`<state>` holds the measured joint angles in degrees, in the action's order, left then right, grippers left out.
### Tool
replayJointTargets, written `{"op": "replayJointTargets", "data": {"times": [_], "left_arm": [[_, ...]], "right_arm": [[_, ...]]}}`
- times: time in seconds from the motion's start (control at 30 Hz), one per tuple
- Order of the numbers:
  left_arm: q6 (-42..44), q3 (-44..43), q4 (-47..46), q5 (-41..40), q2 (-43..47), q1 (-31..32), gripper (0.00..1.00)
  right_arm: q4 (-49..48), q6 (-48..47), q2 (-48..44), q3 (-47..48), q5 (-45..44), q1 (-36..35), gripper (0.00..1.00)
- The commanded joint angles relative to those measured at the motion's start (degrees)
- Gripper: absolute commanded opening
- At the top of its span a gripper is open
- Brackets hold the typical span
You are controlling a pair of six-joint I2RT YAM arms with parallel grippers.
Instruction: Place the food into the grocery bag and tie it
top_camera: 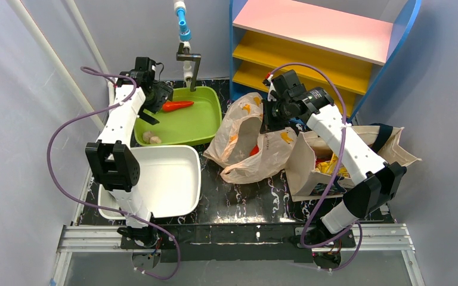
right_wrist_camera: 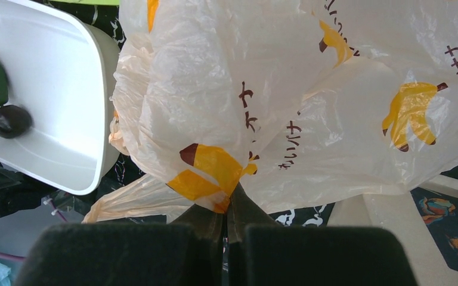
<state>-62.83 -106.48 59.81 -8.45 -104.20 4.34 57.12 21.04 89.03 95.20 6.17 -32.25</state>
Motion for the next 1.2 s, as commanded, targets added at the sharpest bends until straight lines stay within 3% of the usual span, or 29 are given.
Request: {"op": "replayJointTargets", "data": {"times": [0.0,0.3,0.77,1.17], "left_arm": [[-10.26,2.40,-2.98,-4.84,1.38,0.33,1.00],[-15.22,7.00,-10.74,-6.58,-1.52,0.15,1.00],[-15.43,1.68,-12.39,-6.81,-10.80,-0.59,1.00],[-18.02,-2.53,-13.03,-11.72,-17.74,-0.82,0.99]], "right_arm": [[-0.68,-0.18,0.41,2.74,-0.29,0.21,0.01],[0.28,-0.77,1.53,4.55,-1.23,0.17,0.01],[0.62,-1.91,3.09,6.53,-2.45,1.18,0.01],[1.39,-2.36,4.22,7.32,-3.12,2.25,0.01]]}}
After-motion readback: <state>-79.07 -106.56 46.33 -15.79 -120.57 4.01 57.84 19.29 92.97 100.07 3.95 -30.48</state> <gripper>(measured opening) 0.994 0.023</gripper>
